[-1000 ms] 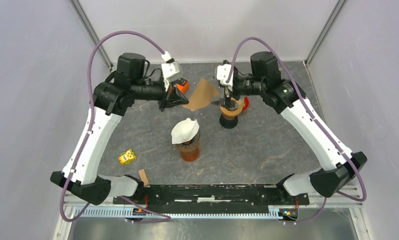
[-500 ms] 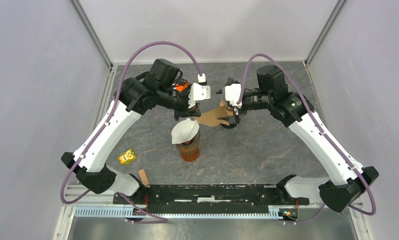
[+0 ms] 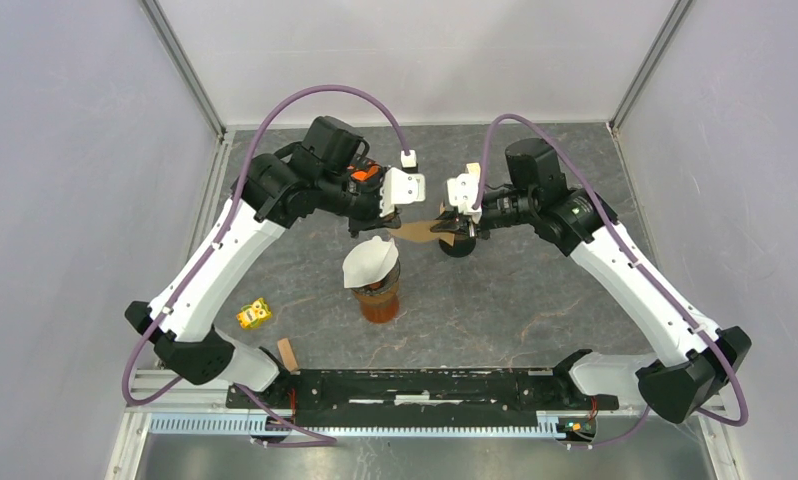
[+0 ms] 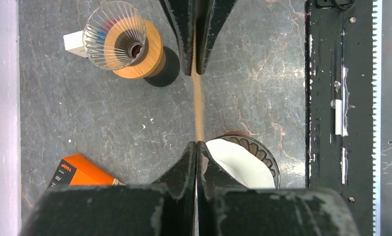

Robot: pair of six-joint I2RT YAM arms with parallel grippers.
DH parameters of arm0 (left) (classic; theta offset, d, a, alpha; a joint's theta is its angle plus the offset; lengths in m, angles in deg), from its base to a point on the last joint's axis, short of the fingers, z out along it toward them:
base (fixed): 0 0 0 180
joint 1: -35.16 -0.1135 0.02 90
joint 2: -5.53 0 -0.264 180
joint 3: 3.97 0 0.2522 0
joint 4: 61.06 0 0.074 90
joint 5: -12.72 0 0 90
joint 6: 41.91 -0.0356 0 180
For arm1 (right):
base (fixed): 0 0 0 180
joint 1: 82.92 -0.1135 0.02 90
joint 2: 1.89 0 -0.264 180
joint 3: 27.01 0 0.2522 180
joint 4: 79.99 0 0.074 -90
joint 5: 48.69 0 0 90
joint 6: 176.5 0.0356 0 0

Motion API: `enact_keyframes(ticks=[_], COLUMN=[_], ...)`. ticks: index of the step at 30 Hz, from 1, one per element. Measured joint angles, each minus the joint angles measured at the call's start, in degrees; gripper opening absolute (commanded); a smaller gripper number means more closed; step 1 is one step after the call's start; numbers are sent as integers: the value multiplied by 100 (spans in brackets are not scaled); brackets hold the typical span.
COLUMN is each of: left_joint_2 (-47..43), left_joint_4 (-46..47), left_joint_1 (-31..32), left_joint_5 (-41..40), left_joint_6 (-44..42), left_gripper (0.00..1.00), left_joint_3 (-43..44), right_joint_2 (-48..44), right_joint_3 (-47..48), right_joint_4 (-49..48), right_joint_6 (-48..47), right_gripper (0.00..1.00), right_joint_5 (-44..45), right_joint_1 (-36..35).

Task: Place the coffee filter in the dripper
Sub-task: Pick up the coffee filter from the coffee filter holder.

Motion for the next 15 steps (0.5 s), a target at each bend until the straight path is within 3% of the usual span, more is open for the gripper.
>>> enact_keyframes(ticks=[3,8,11,15], left_joint_2=[26,4,-153,-378], left_joint_4=[48,522,907,1224], left_joint_1=[2,-7,-205,-1036], left_joint_5=[-28,-146,-9,702], left_joint_6=[2,70,267,560], left_gripper=[3,55,67,75], left_joint_3=[0,-35,-238,-374], right_joint_2=[0,-98,-256,-367], right_joint_3=[-66,-420,-675,-754], right_joint_4=[-155,-734,-1147,-1694], right_joint_6=[243,850,1421,2168], right_gripper=[0,0,0,0], right_joint_5=[-74,-197,-472,-966], right_joint_1=[0,103,446,835])
